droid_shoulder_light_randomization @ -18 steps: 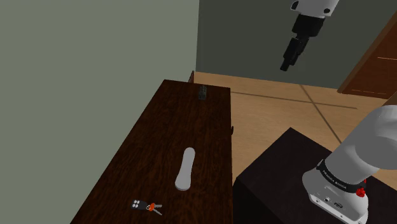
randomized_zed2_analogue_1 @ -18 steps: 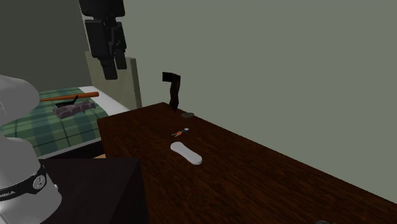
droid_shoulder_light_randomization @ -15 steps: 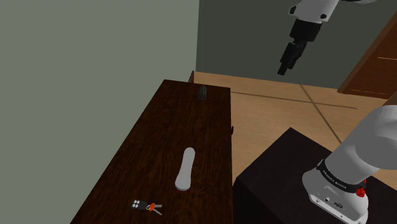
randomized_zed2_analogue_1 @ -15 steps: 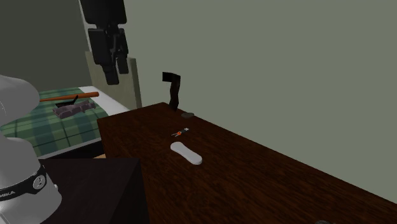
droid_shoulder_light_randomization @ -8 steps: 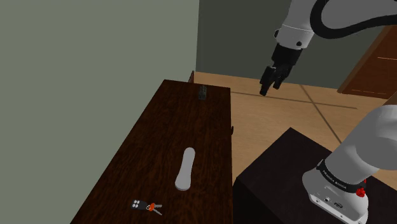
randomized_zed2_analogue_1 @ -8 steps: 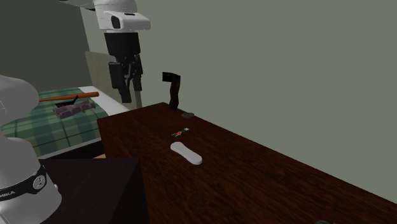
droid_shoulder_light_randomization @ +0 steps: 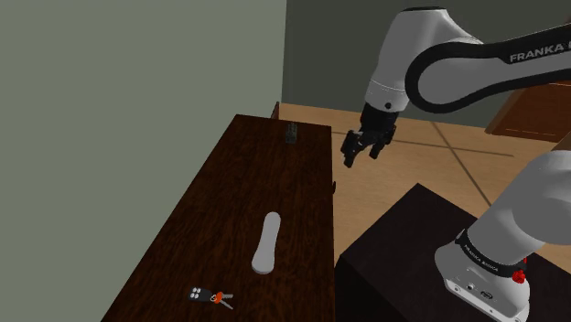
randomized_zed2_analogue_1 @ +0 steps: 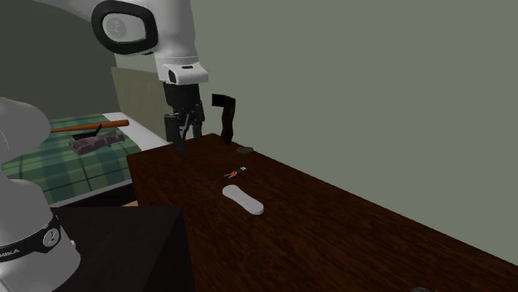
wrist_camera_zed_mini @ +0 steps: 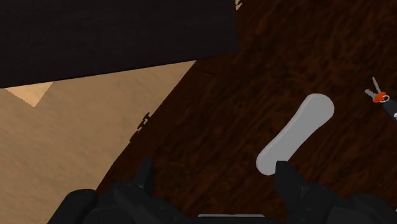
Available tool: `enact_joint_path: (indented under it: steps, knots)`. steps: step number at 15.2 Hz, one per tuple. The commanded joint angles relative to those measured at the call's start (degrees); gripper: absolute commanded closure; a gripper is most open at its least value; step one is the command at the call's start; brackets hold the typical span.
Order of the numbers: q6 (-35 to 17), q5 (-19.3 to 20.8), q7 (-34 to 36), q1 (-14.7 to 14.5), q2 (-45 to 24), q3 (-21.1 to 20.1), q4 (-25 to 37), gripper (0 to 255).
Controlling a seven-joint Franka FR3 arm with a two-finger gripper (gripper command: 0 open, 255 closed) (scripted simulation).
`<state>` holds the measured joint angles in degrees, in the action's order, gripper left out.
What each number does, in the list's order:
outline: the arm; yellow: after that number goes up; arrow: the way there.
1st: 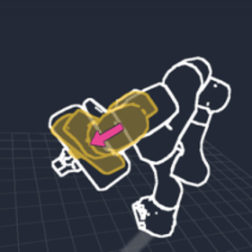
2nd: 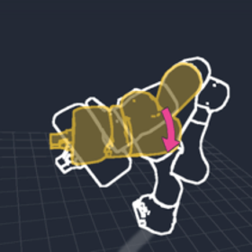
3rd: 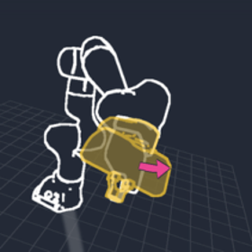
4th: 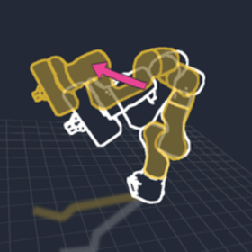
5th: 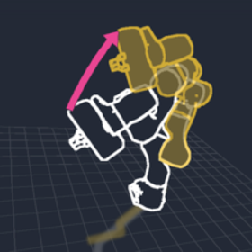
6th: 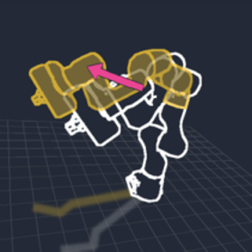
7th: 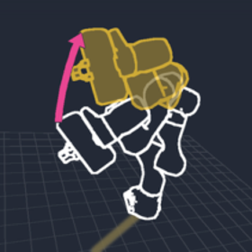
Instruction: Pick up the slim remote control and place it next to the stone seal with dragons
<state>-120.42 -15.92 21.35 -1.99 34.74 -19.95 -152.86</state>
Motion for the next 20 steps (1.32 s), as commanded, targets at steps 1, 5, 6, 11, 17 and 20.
enact_joint_path:
  steps: [1,5,6,11,17,20]
  knots:
    - [-4.1,-1.3,4.6,-0.1,-3.5,-3.3,-0.2,0]
    - [-12.0,-1.5,13.4,1.1,-11.9,-9.4,0.8,0]
    - [-14.0,-1.1,15.8,1.6,-14.3,-11.0,1.4,0]
    - [-23.2,6.7,31.1,5.5,-28.0,-18.4,5.3,0]
    - [-29.4,28.9,56.9,3.9,-47.1,-17.5,13.7,0]
    - [-30.4,36.2,66.5,-1.9,-55.1,-12.1,19.2,0]
